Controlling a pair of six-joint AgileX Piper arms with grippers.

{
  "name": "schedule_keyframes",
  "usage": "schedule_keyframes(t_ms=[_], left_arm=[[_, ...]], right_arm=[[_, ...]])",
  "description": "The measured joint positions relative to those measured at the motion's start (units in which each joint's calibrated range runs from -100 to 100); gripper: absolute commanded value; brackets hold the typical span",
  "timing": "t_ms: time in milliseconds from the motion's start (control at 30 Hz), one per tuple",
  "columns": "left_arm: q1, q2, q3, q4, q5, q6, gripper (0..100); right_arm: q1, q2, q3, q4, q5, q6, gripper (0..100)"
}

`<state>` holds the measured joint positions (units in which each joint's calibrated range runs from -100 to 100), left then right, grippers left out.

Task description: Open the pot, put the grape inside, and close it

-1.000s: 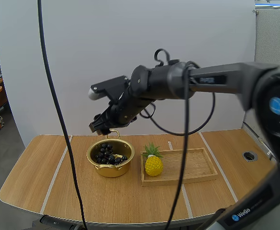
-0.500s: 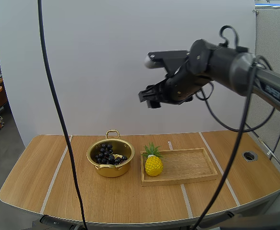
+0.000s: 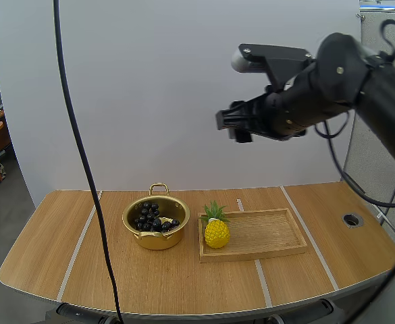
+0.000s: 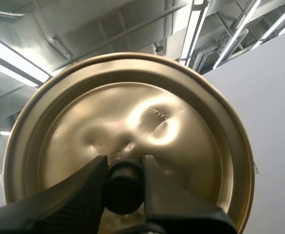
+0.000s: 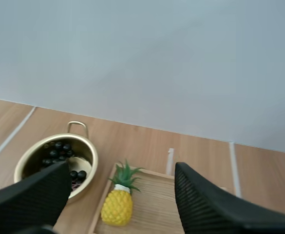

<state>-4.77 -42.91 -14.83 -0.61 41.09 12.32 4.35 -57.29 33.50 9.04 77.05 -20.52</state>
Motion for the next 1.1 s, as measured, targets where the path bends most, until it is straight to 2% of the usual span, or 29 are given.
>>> schedule_keyframes(t_ms=[33,67,167,267,300,433,667,700,733,900,1100], left_arm=[[0.0,0.0,0.0,0.0,0.0,0.0,0],[0.0,0.0,0.0,0.0,0.0,0.0,0],[0.0,0.0,0.0,0.0,0.0,0.0,0],[0.0,0.0,0.0,0.0,0.0,0.0,0],[0.0,0.0,0.0,0.0,0.0,0.0,0],[0.0,0.0,0.0,0.0,0.0,0.0,0],[0.0,0.0,0.0,0.0,0.0,0.0,0],[0.0,0.0,0.0,0.0,0.0,0.0,0],[0.0,0.0,0.0,0.0,0.0,0.0,0],[0.0,0.0,0.0,0.0,0.0,0.0,0],[0.0,0.0,0.0,0.0,0.0,0.0,0]], right_arm=[[0.0,0.0,0.0,0.0,0.0,0.0,71],[-0.1,-0.4,0.0,-0.4,0.6,0.1,55],[-0.8,-2.5,0.0,-2.5,2.8,0.3,27],[-2.1,-6.6,0.0,-6.4,7.5,1.8,4],[-2.3,-7.7,0.0,-6.5,8.7,2.1,0],[-2.4,-12.8,0.0,-6.8,20.3,2.5,0],[-2.4,-13.7,0.0,-6.2,22.1,2.3,0],[-2.4,-14.1,0.0,-5.0,22.5,1.5,0],[-2.4,-16.0,0.3,-0.6,22.6,-0.5,0],[-2.4,-20.8,3.5,-0.5,22.9,-2.3,0],[-2.4,-31.0,14.2,-1.3,22.9,-3.9,0]])
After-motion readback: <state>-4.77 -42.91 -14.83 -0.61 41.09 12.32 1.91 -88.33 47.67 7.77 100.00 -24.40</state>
